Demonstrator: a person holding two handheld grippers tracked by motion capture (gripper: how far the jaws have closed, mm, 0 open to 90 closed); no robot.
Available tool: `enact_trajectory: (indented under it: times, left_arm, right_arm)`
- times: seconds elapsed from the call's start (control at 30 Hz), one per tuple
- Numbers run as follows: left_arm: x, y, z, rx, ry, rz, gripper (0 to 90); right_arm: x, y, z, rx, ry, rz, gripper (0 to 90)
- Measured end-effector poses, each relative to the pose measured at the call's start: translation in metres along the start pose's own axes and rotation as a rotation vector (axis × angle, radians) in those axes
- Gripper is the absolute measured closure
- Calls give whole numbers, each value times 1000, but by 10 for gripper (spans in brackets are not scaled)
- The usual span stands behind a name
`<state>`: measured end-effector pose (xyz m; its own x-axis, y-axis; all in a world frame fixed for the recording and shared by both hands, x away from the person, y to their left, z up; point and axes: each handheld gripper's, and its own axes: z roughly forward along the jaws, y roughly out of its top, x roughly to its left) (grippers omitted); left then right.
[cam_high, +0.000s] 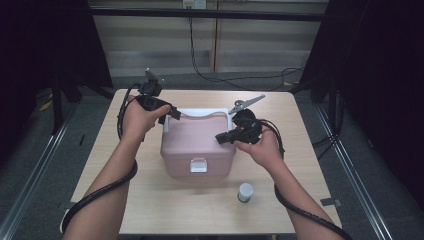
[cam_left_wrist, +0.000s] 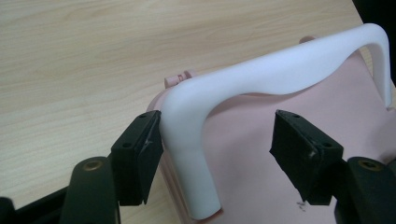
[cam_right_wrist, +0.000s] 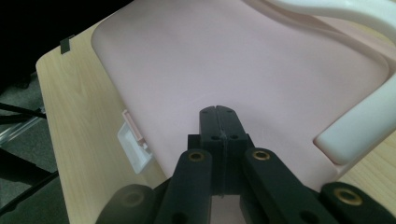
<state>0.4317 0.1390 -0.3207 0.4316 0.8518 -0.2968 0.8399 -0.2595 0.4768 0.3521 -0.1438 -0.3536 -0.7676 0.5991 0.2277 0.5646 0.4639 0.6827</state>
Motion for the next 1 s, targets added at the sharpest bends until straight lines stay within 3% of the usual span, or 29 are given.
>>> enact_trajectory:
  times: [0.53,1.0]
  left_arm:
    - [-3,-2,-8,0,3,7,342]
    - [-4,-2,-11,-2,0,16,344]
  right_arm:
    - [5,4,0,31,-37,-6,900]
    - [6,4,0,33,-42,2,900]
